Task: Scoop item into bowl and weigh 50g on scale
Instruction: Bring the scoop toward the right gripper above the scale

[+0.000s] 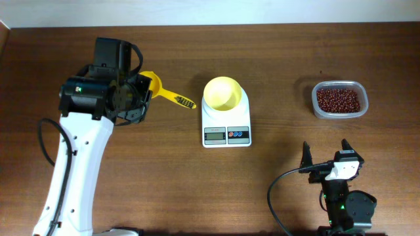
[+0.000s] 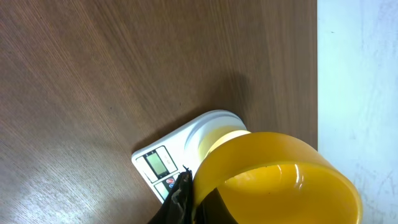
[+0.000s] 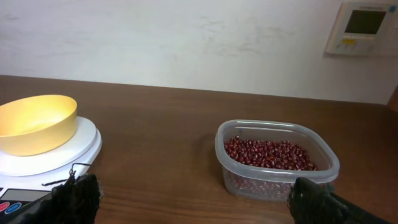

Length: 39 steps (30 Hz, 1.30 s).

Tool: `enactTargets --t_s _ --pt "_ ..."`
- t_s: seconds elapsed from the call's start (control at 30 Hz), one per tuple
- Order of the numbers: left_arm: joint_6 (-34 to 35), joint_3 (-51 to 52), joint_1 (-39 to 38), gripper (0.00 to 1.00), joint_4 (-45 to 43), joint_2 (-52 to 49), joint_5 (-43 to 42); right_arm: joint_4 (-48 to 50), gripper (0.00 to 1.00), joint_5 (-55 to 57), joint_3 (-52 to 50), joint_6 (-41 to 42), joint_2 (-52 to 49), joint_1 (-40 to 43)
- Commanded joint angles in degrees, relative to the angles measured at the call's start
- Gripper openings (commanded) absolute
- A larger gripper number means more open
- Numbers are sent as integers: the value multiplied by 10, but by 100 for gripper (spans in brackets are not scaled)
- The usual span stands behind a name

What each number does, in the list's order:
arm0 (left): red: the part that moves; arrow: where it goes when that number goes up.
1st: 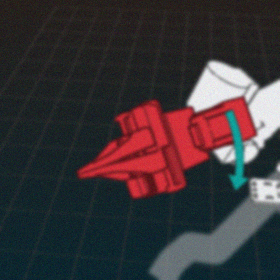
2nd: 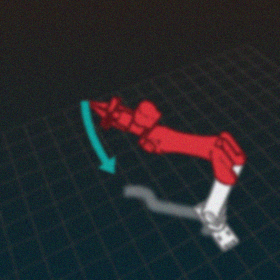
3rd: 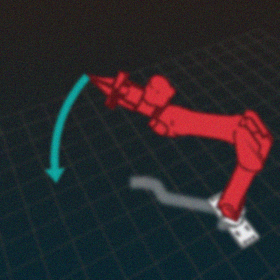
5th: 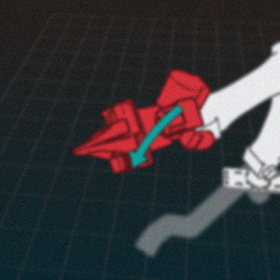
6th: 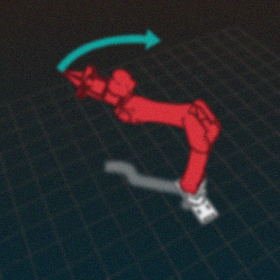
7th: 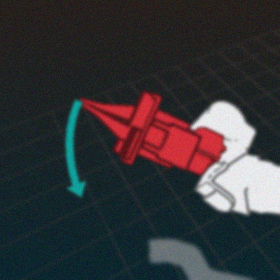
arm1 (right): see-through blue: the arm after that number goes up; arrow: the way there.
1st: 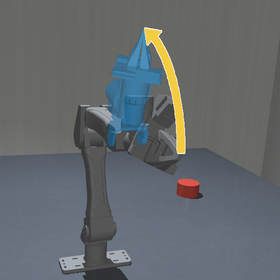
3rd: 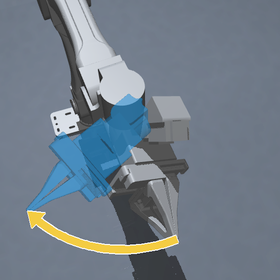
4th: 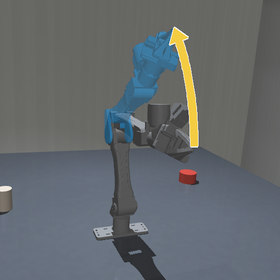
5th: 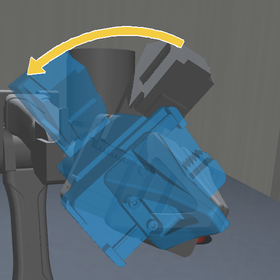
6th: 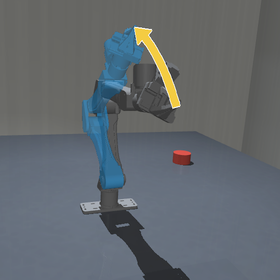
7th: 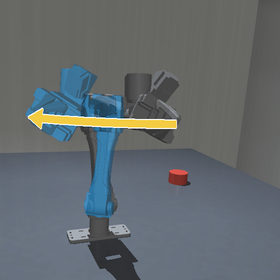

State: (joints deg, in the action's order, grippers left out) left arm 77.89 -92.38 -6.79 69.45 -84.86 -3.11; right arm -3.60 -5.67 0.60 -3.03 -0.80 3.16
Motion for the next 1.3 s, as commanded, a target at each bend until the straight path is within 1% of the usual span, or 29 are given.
enactTargets --t_s 0.0,0.03,0.1,0.17,0.2,0.27,0.33,0.43,0.5,0.53,0.6,0.73,0.87,0.97,1.07,1.17,1.23,1.27 --pt "10 -6 -2 0 4 9 -2 30 99 -32 -3 1 4 -5" --pt "10 -6 -2 0 8 9 -2 55 99 -43 -3 1 4 -5" --pt "10 -6 -2 0 13 9 -1 90 99 -43 9 41 4 -5" --pt "10 -6 -2 0 14 9 -1 82 99 -46 38 60 3 -5" --pt "10 -6 -2 0 14 9 -2 67 99 -47 56 61 1 -5" --pt "10 -6 -2 0 16 9 -2 -22 99 -78 149 70 -28 -5" --pt "10 -6 -2 0 20 9 -2 -84 99 -94 222 70 -68 -5" --pt "10 -6 -2 0 22 9 -1 -205 99 -110 363 69 -182 -5" --pt "10 -6 -2 0 22 9 11 -284 99 -167 450 69 -278 -5" --pt "10 -6 -2 0 22 9 14 -318 98 -215 493 70 -338 -5" --pt "10 -6 -2 0 22 9 14 -325 99 -374 547 70 -441 -5" --pt "10 -6 -2 0 22 9 14 -230 99 -654 563 70 -609 -5" --pt "10 -6 -2 1 21 9 16 -184 99 -815 563 70 -736 -5" --pt "10 -6 -2 0 20 9 16 -184 98 -832 563 81 -820 -5" --pt "26 -5 -2 0 21 7 16 -184 99 -828 563 84 -862 -6" --pt "99 -5 -2 0 22 -2 16 -184 100 -807 563 85 -868 -6" --pt "156 -5 -9 0 22 -16 15 -184 94 -807 563 85 -868 -6" --pt "178 -5 -15 0 22 -24 14 -184 93 -807 563 85 -868 -6"
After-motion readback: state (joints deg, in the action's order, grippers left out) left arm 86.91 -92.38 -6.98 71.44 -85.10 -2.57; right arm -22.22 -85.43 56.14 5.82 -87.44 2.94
